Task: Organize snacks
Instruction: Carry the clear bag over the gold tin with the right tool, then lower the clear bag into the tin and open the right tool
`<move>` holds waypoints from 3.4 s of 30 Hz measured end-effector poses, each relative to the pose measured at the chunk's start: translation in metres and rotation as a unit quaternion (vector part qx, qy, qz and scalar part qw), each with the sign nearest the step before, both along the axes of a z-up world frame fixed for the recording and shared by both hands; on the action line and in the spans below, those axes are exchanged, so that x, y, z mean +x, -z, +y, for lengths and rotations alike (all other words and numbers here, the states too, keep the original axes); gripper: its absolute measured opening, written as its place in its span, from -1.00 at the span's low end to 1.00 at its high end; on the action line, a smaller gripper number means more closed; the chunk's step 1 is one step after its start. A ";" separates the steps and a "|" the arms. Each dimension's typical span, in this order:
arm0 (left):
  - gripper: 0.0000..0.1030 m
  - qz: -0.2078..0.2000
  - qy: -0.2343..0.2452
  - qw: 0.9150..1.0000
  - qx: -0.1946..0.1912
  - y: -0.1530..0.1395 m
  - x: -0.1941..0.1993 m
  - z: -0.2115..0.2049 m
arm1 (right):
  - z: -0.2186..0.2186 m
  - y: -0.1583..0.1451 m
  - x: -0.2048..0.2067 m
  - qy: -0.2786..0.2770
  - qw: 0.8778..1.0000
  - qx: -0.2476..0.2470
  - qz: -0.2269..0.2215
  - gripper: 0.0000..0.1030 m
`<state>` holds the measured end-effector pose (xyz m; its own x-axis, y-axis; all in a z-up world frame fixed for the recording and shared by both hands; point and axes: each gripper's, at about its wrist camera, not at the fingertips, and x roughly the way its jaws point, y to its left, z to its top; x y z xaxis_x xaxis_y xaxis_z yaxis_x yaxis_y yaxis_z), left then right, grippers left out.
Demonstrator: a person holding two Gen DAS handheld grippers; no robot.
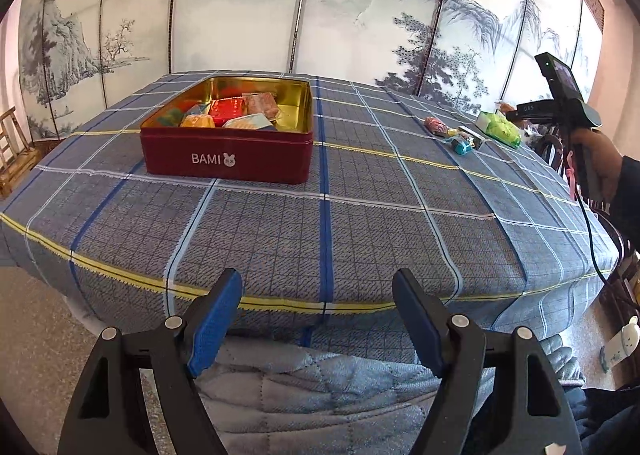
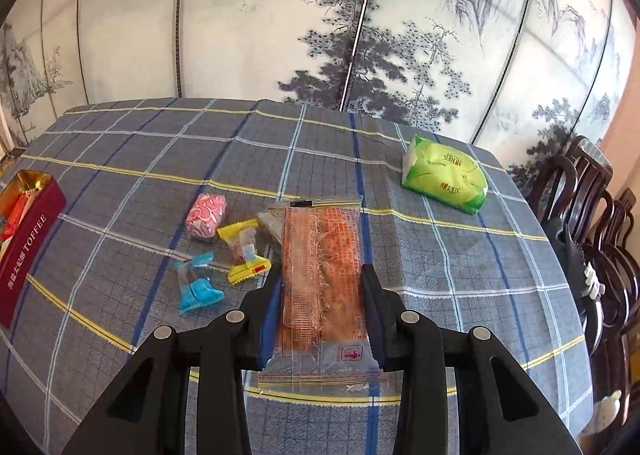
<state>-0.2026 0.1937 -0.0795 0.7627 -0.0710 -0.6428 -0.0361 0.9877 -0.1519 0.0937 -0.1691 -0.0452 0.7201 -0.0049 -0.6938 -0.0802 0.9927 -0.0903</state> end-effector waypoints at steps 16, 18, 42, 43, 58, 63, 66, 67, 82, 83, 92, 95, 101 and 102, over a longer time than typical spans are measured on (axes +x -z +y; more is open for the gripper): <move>0.42 0.015 -0.049 0.999 -0.015 0.014 -0.025 0.035 | 0.141 -0.042 0.020 -0.089 0.996 -0.001 -0.027 -0.26; 0.42 0.017 -0.055 0.998 -0.016 0.015 -0.026 0.039 | 0.163 -0.043 0.021 -0.103 0.994 -0.005 -0.027 -0.26; 0.42 0.035 -0.063 0.997 -0.014 0.022 -0.036 0.045 | 0.327 -0.035 -0.008 -0.180 0.983 -0.015 -0.031 -0.26; 0.42 0.035 -0.062 0.997 -0.013 0.022 -0.036 0.044 | 0.329 -0.035 -0.009 -0.181 0.983 -0.015 -0.030 -0.26; 0.42 0.039 -0.070 0.996 -0.023 0.027 -0.040 0.051 | 0.359 -0.028 -0.022 -0.207 0.978 -0.012 -0.015 -0.26; 0.42 0.042 -0.075 0.996 -0.024 0.029 -0.042 0.055 | 0.369 -0.022 -0.026 -0.218 0.976 -0.003 0.000 -0.26; 0.42 0.043 -0.081 0.995 -0.027 0.030 -0.044 0.058 | 0.374 -0.017 -0.027 -0.221 0.975 0.006 0.010 -0.26; 0.42 0.044 -0.082 0.995 -0.028 0.031 -0.045 0.058 | 0.376 -0.015 -0.027 -0.224 0.975 0.008 0.014 -0.26; 0.42 0.049 -0.087 0.995 -0.032 0.035 -0.046 0.062 | 0.411 0.018 -0.055 -0.278 0.959 -0.011 0.051 -0.26; 0.42 0.050 -0.088 0.994 -0.032 0.035 -0.046 0.063 | 0.412 0.020 -0.056 -0.279 0.959 -0.011 0.053 -0.26; 0.42 0.059 -0.087 0.994 -0.021 0.034 -0.044 0.060 | 0.413 0.033 -0.053 -0.288 0.955 0.008 0.076 -0.21; 0.42 0.062 -0.087 0.994 -0.012 0.033 -0.043 0.056 | 0.404 0.028 -0.054 -0.288 0.955 0.031 0.066 0.31; 0.42 0.059 -0.074 0.995 0.020 0.022 -0.034 0.043 | 0.357 0.002 -0.061 -0.311 0.946 0.089 -0.004 0.57; 0.42 0.057 -0.069 0.996 0.023 0.018 -0.030 0.041 | 0.342 0.000 -0.060 -0.307 0.947 0.089 -0.017 0.63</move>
